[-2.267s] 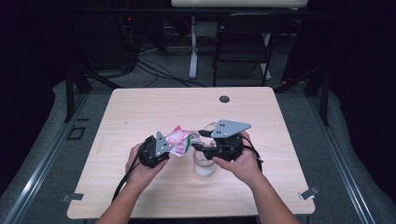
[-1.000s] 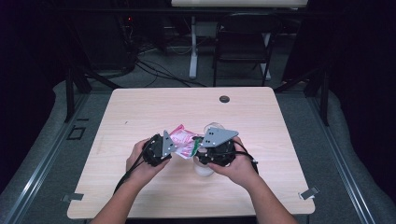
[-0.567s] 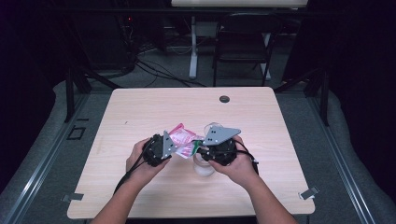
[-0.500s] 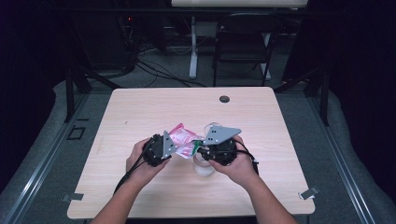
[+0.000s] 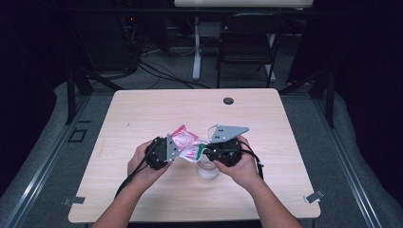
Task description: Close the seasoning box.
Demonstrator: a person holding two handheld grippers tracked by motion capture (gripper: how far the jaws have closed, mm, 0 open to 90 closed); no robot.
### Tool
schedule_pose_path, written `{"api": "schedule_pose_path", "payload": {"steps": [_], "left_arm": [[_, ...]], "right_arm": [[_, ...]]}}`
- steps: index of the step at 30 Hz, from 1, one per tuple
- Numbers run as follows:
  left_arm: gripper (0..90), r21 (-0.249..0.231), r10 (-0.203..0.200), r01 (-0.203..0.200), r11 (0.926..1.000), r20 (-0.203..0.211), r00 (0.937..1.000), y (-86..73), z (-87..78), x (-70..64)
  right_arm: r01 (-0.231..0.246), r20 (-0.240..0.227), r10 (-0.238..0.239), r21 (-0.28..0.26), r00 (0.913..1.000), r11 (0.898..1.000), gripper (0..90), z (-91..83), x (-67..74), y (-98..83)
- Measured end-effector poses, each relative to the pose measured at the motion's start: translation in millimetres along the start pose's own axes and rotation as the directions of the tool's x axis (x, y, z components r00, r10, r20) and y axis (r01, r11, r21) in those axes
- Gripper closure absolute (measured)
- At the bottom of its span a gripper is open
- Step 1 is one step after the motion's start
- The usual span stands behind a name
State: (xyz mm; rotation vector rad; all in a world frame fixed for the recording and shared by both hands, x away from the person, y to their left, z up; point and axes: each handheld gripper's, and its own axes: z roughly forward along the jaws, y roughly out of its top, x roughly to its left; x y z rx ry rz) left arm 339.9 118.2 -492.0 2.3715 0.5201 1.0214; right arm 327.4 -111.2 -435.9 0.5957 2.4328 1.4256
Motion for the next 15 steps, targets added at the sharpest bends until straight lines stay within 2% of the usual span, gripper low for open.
{"api": "schedule_pose_path", "payload": {"steps": [4,9,15], "left_arm": [[61.5,0.011,0.020,-0.020,0.9997,-0.025,0.9995,0.6,-1.1,-0.1],[61.6,0.019,0.054,-0.053,0.9984,-0.055,0.9970,1.4,-2.6,-0.2],[61.6,0.016,0.084,-0.083,0.9964,-0.104,0.9910,2.2,-4.9,-2.8]], "right_arm": [[-0.015,-0.005,0.015,0.000,0.9999,1.000,90.0,1.2,-1.7,-1.3],[-0.011,0.001,0.011,0.004,0.9999,1.000,90.0,2.1,-2.0,-2.2],[-0.015,-0.007,0.015,0.001,0.9999,1.000,90.0,1.5,-2.5,-2.8]]}}
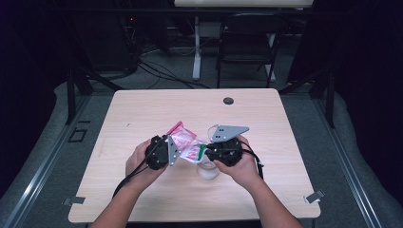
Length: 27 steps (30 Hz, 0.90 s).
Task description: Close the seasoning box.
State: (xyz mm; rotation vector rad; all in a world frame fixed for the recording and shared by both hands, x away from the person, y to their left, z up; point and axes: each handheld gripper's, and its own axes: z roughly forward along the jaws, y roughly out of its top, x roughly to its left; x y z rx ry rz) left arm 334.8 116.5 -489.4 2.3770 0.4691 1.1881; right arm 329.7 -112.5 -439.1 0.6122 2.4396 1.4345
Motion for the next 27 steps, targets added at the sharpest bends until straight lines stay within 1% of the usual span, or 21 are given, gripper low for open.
{"api": "schedule_pose_path", "payload": {"steps": [3,8,9,12,13,15,17,18,19,22,23,24,25,27], "left_arm": [[61.7,-0.011,0.013,-0.013,0.9998,-0.030,0.9995,-0.2,-0.5,-1.5],[61.7,-0.017,0.023,-0.024,0.9996,-0.048,0.9986,-0.6,0.1,-2.9],[61.7,-0.007,0.040,-0.040,0.9992,-0.059,0.9975,-0.4,-0.3,-2.8],[61.7,-0.013,0.053,-0.054,0.9985,-0.084,0.9951,-0.5,0.0,-4.0],[61.7,-0.009,0.067,-0.068,0.9976,-0.092,0.9935,-0.5,-0.2,-3.8],[61.7,-0.014,0.071,-0.073,0.9972,-0.108,0.9916,-0.9,0.6,-4.8],[61.7,-0.017,0.076,-0.079,0.9968,-0.114,0.9906,-1.8,1.4,-6.0],[61.7,-0.010,0.089,-0.091,0.9958,-0.115,0.9893,-2.2,1.1,-6.0],[61.7,-0.022,0.081,-0.084,0.9962,-0.119,0.9896,-2.9,1.9,-7.3],[61.8,-0.030,0.086,-0.091,0.9954,-0.130,0.9878,-5.4,1.6,-9.5],[61.8,-0.023,0.102,-0.105,0.9942,-0.135,0.9857,-5.7,0.9,-9.5],[61.7,-0.035,0.091,-0.096,0.9947,-0.140,0.9859,-6.2,1.5,-10.8],[61.8,-0.038,0.095,-0.102,0.9941,-0.147,0.9845,-6.6,1.2,-11.2],[61.8,-0.039,0.100,-0.107,0.9935,-0.149,0.9838,-6.7,0.9,-11.7]], "right_arm": [[0.003,-0.005,-0.003,0.001,1.0000,1.000,90.0,-0.3,-0.3,-0.6],[0.005,-0.006,-0.005,0.005,1.0000,1.000,90.0,0.0,-0.2,-1.2],[0.004,-0.005,-0.004,0.006,1.0000,1.000,90.0,0.3,-0.3,-1.5],[0.003,-0.002,-0.003,0.008,1.0000,1.000,90.0,0.8,-0.5,-2.8],[0.000,-0.002,0.000,0.006,1.0000,1.000,90.0,1.0,-0.7,-3.5],[-0.005,-0.002,0.005,-0.001,1.0000,1.000,90.0,1.6,-1.1,-5.2],[-0.007,-0.001,0.007,0.002,1.0000,1.000,90.0,2.2,-1.4,-6.4],[-0.009,-0.002,0.009,-0.002,1.0000,1.000,90.0,2.9,-1.0,-7.3],[-0.008,0.001,0.008,0.001,1.0000,1.000,90.0,3.0,-0.6,-8.0],[-0.005,0.006,0.005,0.003,1.0000,1.000,90.0,3.7,1.6,-9.5],[0.001,0.011,-0.002,0.009,0.9999,1.000,90.0,3.6,2.7,-10.0],[-0.001,0.015,0.001,0.004,0.9999,1.000,90.0,4.3,3.8,-10.7],[-0.001,0.016,0.001,0.006,0.9999,1.000,90.0,4.3,4.4,-11.2],[-0.001,0.018,0.000,0.004,0.9998,1.000,90.0,3.8,5.4,-12.5]]}}
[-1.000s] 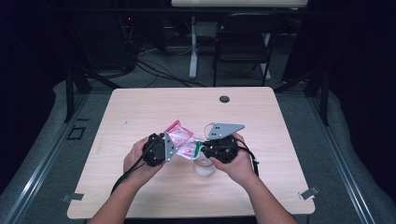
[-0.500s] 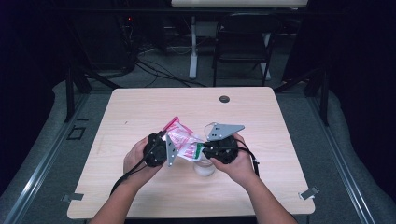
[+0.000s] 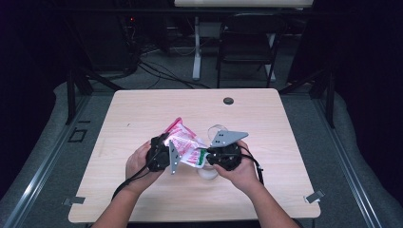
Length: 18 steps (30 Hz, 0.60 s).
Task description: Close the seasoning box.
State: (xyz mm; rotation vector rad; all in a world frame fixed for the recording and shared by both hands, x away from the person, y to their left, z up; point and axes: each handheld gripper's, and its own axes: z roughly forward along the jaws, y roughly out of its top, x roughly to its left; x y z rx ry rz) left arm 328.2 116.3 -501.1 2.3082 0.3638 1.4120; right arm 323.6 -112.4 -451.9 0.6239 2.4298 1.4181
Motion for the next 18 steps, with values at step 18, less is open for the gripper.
{"api": "schedule_pose_path", "payload": {"steps": [18], "left_arm": [[61.8,0.019,0.102,-0.102,0.9946,-0.037,0.9940,11.3,-1.5,0.7]], "right_arm": [[-0.007,0.026,0.006,0.014,0.9996,1.000,90.0,-6.1,-0.1,-6.5]]}}
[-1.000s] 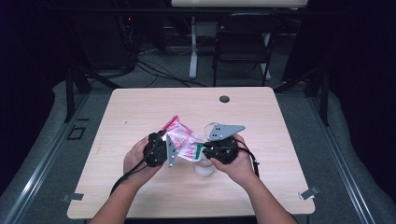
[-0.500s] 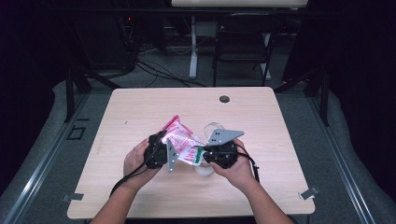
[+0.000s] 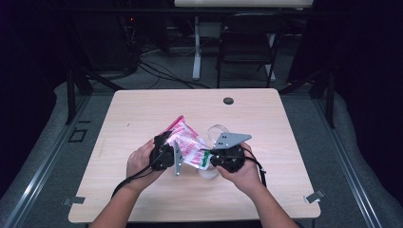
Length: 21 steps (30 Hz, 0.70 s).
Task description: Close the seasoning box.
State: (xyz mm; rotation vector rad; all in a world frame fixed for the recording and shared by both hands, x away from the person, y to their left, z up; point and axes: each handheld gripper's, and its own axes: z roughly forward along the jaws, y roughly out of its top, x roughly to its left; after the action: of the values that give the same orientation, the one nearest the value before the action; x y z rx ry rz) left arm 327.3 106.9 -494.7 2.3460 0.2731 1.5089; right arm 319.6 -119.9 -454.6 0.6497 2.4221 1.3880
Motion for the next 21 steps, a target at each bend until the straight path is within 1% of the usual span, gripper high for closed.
{"api": "schedule_pose_path", "payload": {"steps": [7,11,14,19,21], "left_arm": [[61.8,0.008,0.036,-0.036,0.9993,-0.013,0.9993,2.6,-0.9,2.4],[61.8,0.010,0.048,-0.048,0.9988,-0.018,0.9987,3.5,-1.4,3.2],[61.8,0.014,0.060,-0.059,0.9981,-0.023,0.9980,3.6,-1.8,3.5],[61.9,0.017,0.080,-0.080,0.9967,-0.032,0.9963,4.3,-2.8,4.4],[61.9,0.020,0.082,-0.081,0.9965,-0.032,0.9961,4.6,-3.2,4.6]], "right_arm": [[0.000,0.001,0.000,0.002,1.0000,1.000,90.0,-0.5,-1.4,-0.7],[-0.002,-0.003,0.002,-0.002,1.0000,1.000,90.0,-0.4,-2.2,-1.3],[0.000,-0.003,0.000,0.005,1.0000,1.000,89.9,-0.2,-2.4,-1.6],[-0.008,-0.007,0.008,0.003,0.9999,1.000,89.8,0.7,-2.8,-2.6],[-0.008,-0.007,0.008,0.004,0.9999,1.000,89.7,0.8,-3.0,-2.7]]}}
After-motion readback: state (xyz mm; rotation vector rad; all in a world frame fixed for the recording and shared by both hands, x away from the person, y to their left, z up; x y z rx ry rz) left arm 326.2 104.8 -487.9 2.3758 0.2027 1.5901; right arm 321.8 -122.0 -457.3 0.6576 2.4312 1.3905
